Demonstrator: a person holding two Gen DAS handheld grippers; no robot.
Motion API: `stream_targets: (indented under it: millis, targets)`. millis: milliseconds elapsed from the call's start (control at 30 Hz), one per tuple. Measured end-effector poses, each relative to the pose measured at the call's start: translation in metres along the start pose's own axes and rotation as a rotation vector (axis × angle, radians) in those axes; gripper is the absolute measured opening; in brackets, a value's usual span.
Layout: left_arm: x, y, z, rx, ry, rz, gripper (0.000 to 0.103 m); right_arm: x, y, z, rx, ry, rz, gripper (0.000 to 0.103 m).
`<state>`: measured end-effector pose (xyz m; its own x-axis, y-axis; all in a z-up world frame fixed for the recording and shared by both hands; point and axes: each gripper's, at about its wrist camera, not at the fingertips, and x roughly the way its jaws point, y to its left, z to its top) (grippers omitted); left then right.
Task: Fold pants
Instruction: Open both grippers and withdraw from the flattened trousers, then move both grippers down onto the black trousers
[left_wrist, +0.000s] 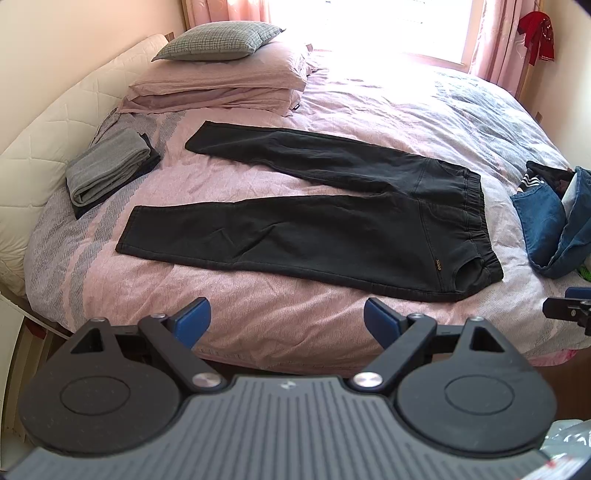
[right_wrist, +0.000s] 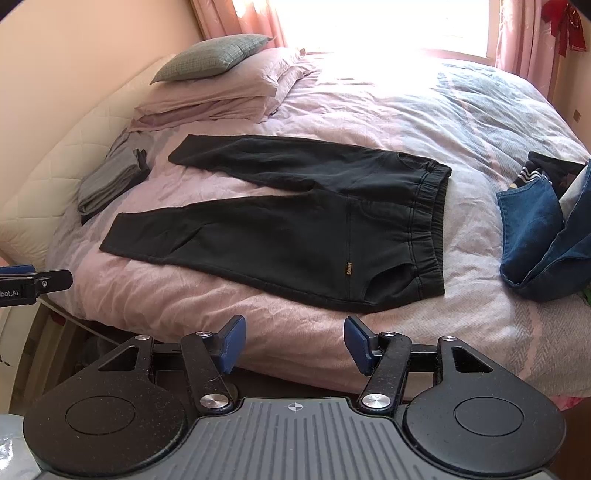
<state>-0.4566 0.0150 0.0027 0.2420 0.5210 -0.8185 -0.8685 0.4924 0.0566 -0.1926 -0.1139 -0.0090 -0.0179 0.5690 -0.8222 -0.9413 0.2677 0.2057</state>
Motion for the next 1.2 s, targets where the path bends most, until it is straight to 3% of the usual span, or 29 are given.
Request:
stream_targets:
  millis: [567,867,1033,1200]
  targets:
    - [0.013,-0.014,0.012,0.019,0.004,0.001,0.088,0.006,-0.017,0.006,0.013,0.009,-0.009,0.056]
    - [0.035,-0.016,0.021,0.016,0.03,-0.018,0.09,0.021,-0.037,0.009,0.047,0.056,-0.031,0.056]
    - [0.065,0.003,0.042,0.033,0.029,-0.037,0.091,0.047,-0.039,0.028,0.06,0.068,-0.035,0.056]
    - [0.126,0.033,0.079,0.066,0.048,-0.105,0.091,0.094,-0.04,0.057,0.105,0.047,-0.035,0.056]
